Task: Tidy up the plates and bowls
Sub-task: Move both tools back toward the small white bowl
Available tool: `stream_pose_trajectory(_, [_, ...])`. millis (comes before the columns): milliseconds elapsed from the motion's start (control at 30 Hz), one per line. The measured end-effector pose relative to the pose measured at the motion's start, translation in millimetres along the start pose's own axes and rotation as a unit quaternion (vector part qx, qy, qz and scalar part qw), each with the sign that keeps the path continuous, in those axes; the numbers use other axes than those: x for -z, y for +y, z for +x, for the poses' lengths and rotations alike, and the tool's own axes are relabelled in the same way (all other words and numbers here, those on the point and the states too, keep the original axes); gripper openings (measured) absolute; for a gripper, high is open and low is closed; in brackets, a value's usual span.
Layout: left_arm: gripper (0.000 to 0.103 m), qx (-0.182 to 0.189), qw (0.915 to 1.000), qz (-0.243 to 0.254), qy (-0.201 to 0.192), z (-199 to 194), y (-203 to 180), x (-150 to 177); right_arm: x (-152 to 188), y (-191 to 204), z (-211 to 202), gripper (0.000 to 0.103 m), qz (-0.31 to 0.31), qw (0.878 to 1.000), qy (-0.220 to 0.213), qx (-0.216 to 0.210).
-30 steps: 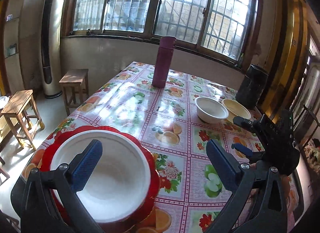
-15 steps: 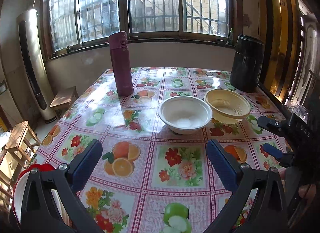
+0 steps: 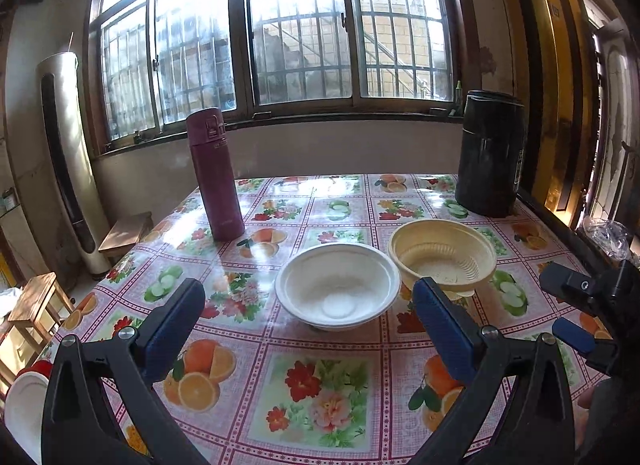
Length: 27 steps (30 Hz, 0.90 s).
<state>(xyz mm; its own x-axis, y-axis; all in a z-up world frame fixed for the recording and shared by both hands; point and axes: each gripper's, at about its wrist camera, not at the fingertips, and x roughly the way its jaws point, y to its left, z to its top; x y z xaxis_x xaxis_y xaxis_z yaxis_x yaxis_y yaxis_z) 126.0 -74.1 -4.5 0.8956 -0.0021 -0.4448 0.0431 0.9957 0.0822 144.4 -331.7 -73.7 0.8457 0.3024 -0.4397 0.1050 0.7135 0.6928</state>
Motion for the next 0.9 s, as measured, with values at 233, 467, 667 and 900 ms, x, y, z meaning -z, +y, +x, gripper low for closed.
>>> stream_pose_trajectory(233, [0.103, 0.004, 0.9994, -0.012, 0.032, 19, 10, 4, 6, 7, -2, 0.103, -0.020, 1.000, -0.017, 0.002])
stream_pose_trajectory(467, [0.103, 0.016, 0.9974, -0.023, 0.066, 32, 18, 11, 10, 8, 3, 0.103, -0.028, 0.999, -0.013, 0.014])
stream_pose_trajectory(667, [0.103, 0.024, 0.9947, -0.037, 0.094, 43, 24, 16, 14, 10, 6, 0.103, -0.038, 0.999, -0.007, 0.024])
stream_pose_trajectory(900, [0.103, 0.031, 0.9931, -0.042, 0.106, 47, 25, 18, 16, 12, 9, 0.103, -0.043, 0.999, 0.000, 0.026])
